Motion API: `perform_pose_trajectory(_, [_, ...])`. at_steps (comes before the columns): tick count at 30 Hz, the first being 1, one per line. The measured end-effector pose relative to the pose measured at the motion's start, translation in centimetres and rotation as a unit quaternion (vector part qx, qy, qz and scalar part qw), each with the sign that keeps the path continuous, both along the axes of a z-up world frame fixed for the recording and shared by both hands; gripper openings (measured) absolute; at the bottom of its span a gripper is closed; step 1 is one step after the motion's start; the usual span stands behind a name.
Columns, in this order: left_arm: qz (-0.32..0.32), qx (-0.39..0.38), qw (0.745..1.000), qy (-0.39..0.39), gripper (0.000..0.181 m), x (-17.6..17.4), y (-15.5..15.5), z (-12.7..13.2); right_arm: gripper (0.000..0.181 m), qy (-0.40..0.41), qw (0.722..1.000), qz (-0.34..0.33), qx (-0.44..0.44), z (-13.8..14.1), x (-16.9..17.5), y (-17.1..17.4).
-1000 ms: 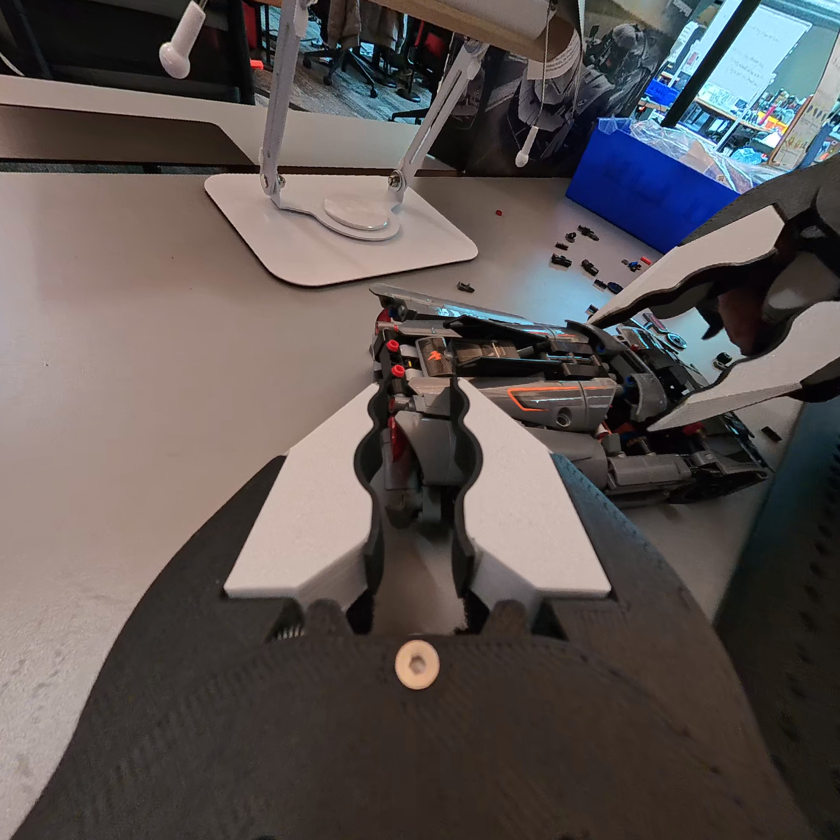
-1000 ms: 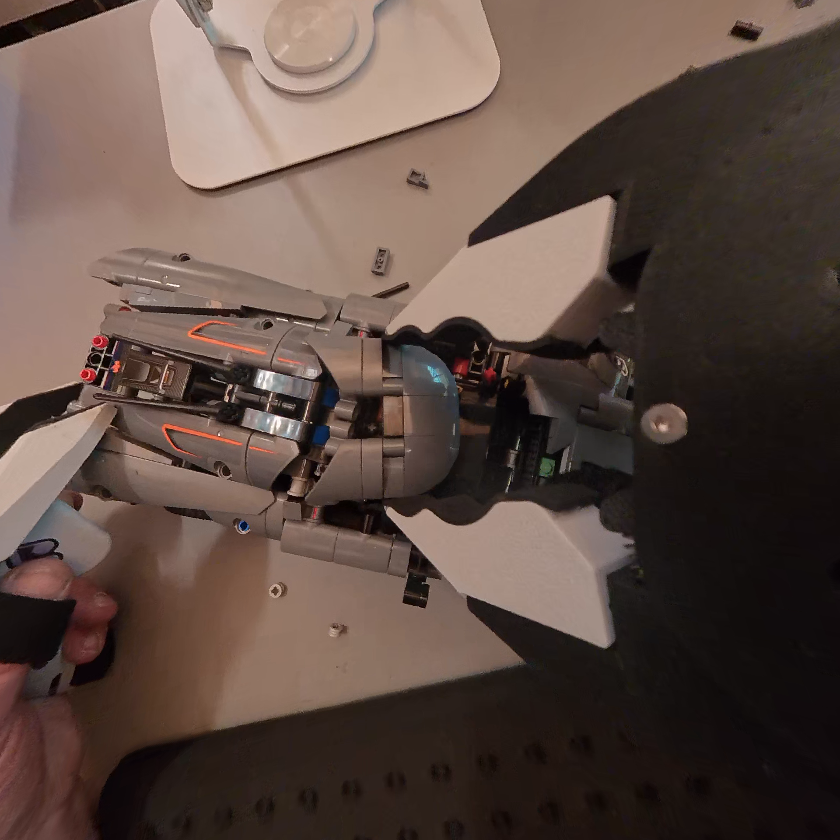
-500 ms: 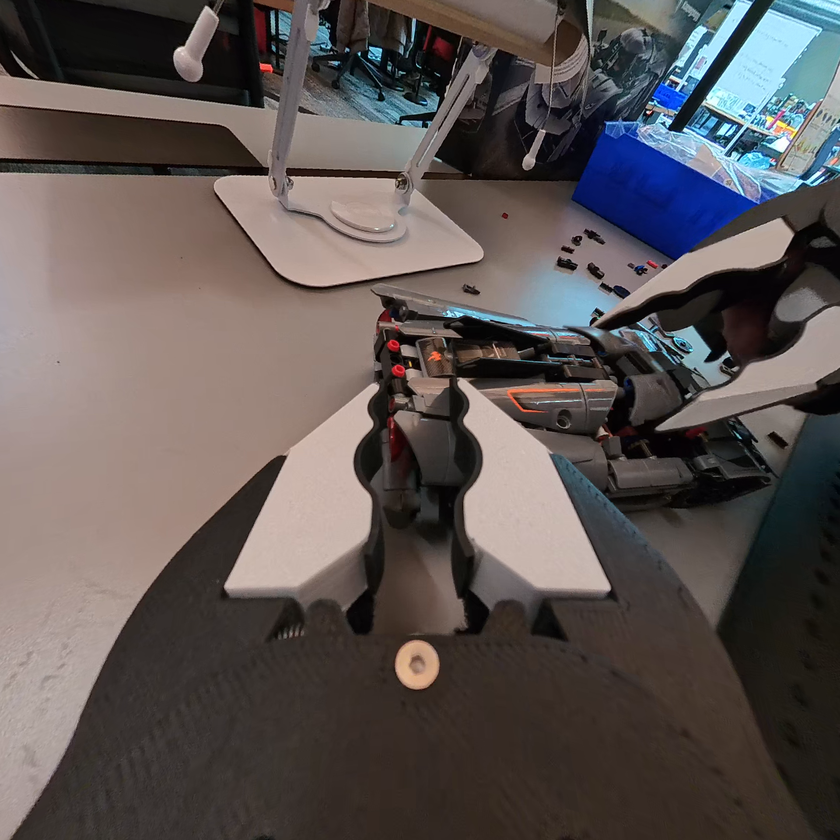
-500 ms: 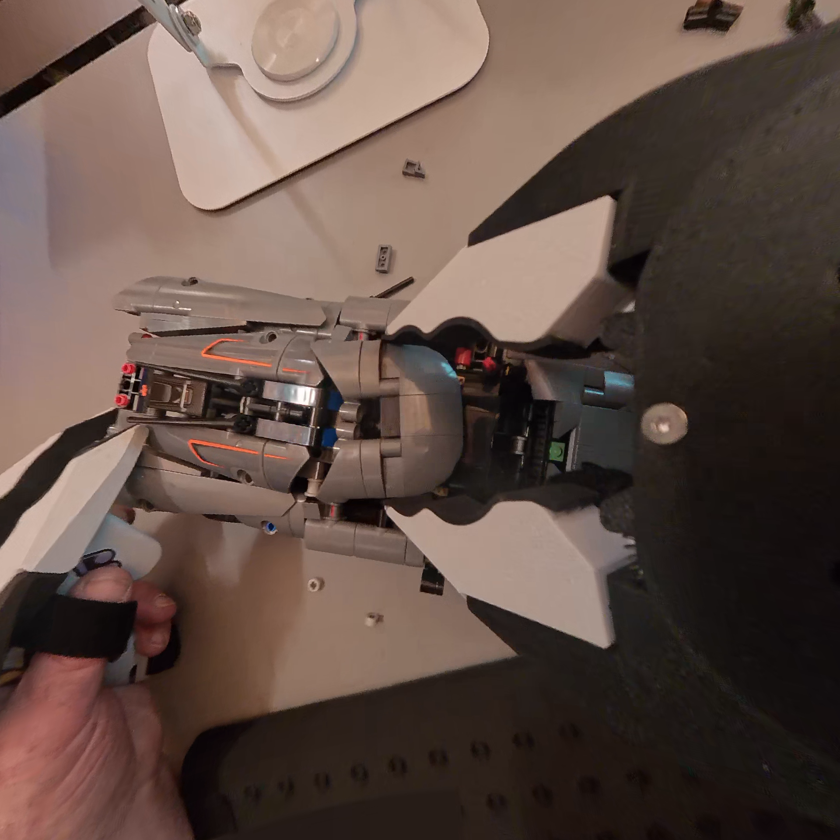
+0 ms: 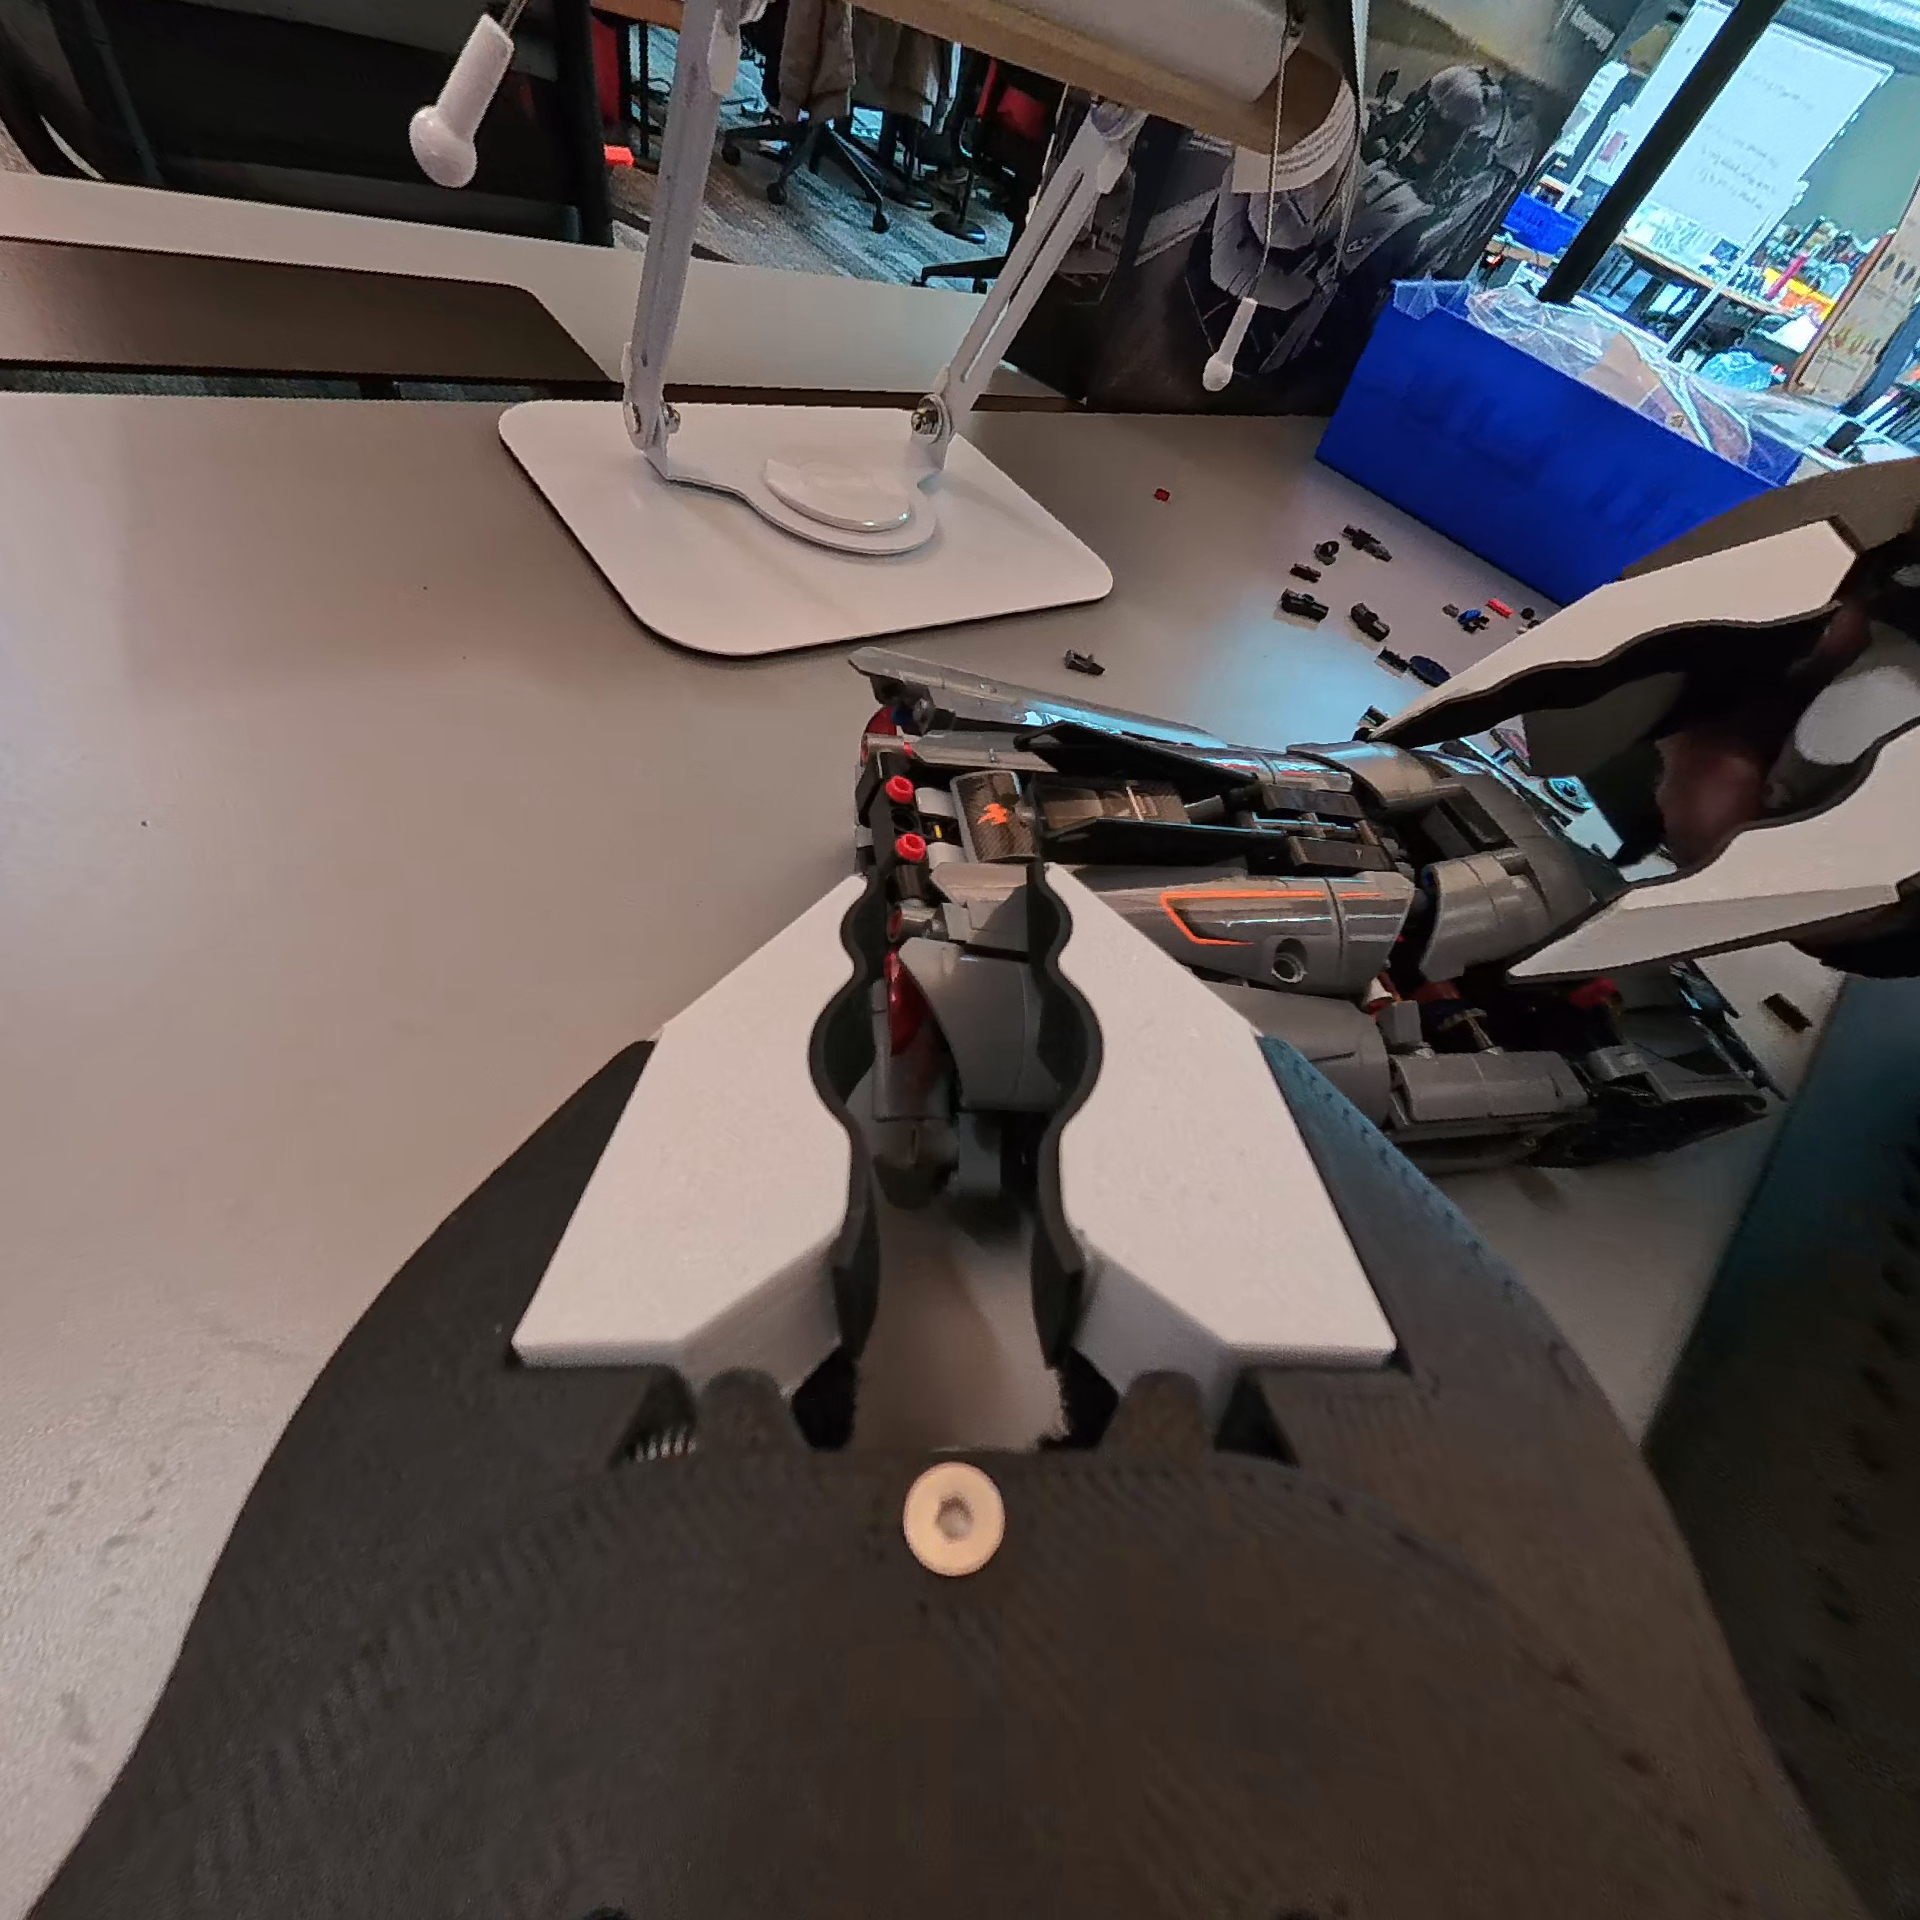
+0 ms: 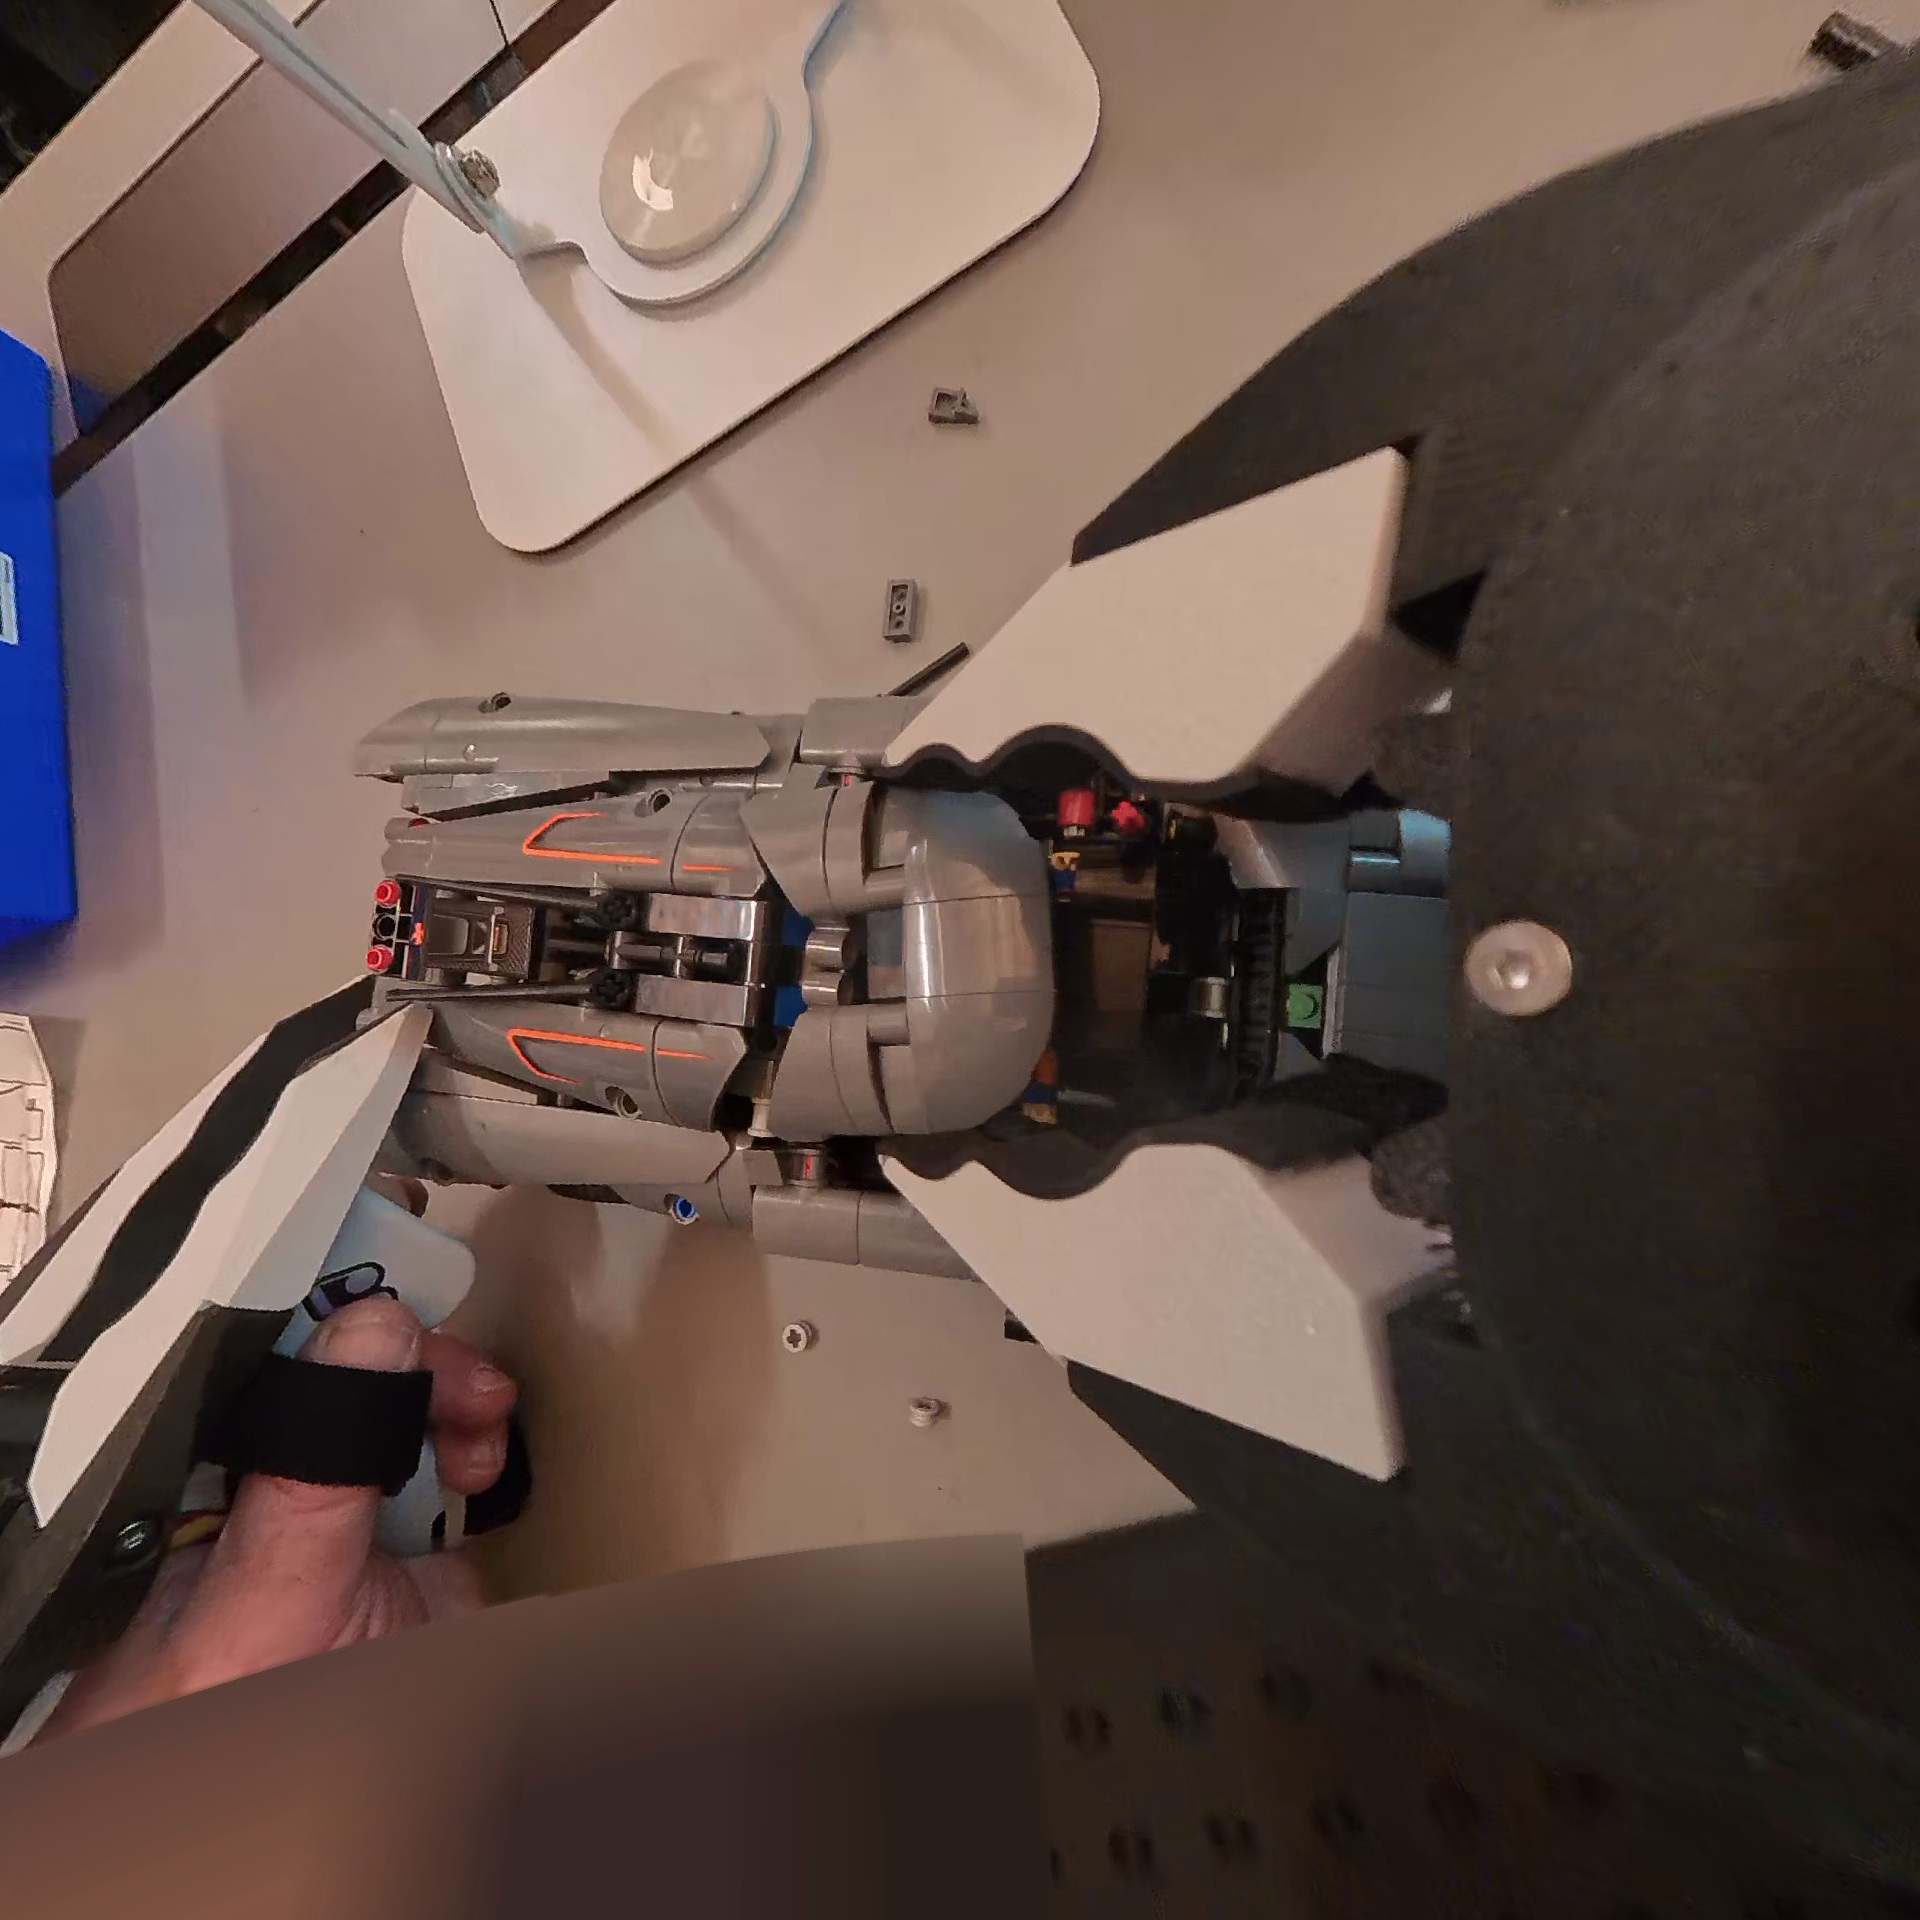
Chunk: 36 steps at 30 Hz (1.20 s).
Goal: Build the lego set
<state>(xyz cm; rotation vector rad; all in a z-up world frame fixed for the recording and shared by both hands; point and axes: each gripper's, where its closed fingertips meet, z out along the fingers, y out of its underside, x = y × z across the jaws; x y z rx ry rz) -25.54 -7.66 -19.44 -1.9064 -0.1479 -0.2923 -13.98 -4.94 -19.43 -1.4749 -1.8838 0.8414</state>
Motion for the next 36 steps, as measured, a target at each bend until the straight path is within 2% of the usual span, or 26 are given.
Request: perform_pose_trajectory(36, [0.011, -0.001, 1.000, -0.005, 0.023, -0.34, 0.11, -0.07, 0.062, 0.012, 0.999, -0.048, 0.015, -0.48, -0.15, -0.42])
